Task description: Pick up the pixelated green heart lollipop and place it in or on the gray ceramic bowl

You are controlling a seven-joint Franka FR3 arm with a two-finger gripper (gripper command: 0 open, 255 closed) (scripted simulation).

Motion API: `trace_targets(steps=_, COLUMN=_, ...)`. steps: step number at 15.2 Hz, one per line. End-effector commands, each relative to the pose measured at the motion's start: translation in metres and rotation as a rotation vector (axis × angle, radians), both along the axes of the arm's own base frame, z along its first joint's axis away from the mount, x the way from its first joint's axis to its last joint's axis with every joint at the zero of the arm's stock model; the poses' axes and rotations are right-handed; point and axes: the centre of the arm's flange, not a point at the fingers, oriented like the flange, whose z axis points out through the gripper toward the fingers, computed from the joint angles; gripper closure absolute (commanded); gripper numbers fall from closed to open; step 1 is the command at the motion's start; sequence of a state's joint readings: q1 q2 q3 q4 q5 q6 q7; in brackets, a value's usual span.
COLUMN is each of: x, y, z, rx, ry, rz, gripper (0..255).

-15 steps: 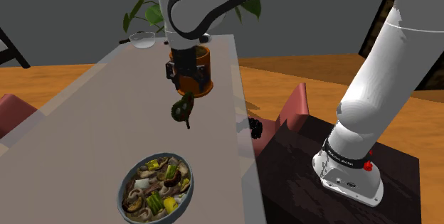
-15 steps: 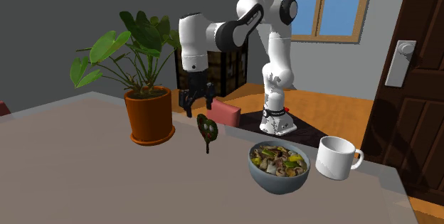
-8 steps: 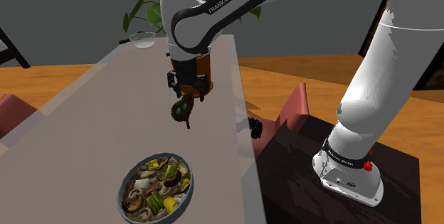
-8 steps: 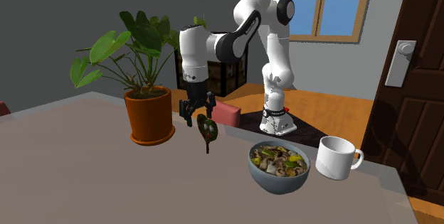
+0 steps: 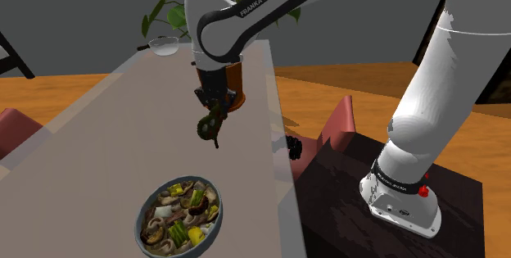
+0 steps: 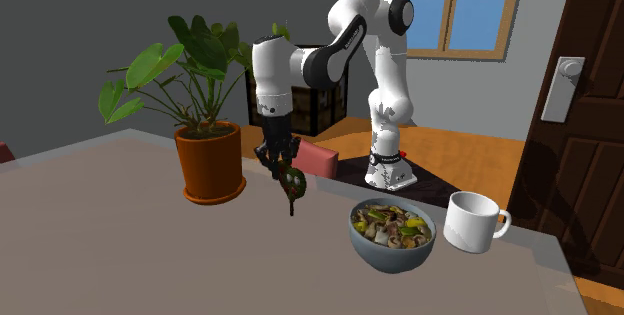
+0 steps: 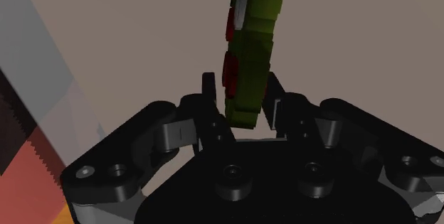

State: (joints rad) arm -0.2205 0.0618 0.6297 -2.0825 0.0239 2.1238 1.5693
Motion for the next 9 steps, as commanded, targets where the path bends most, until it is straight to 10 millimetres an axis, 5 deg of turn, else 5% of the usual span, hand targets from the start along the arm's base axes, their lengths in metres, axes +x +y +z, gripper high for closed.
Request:
trace_targets(steps=1, x=0.0, y=0.0, z=0.0, rx=0.0, ry=0.0, rz=0.0, gripper=255)
trace_targets(steps=9, x=0.0, y=0.0, z=0.0052, rx=0.0, ry=0.0, rz=0.0, gripper=255)
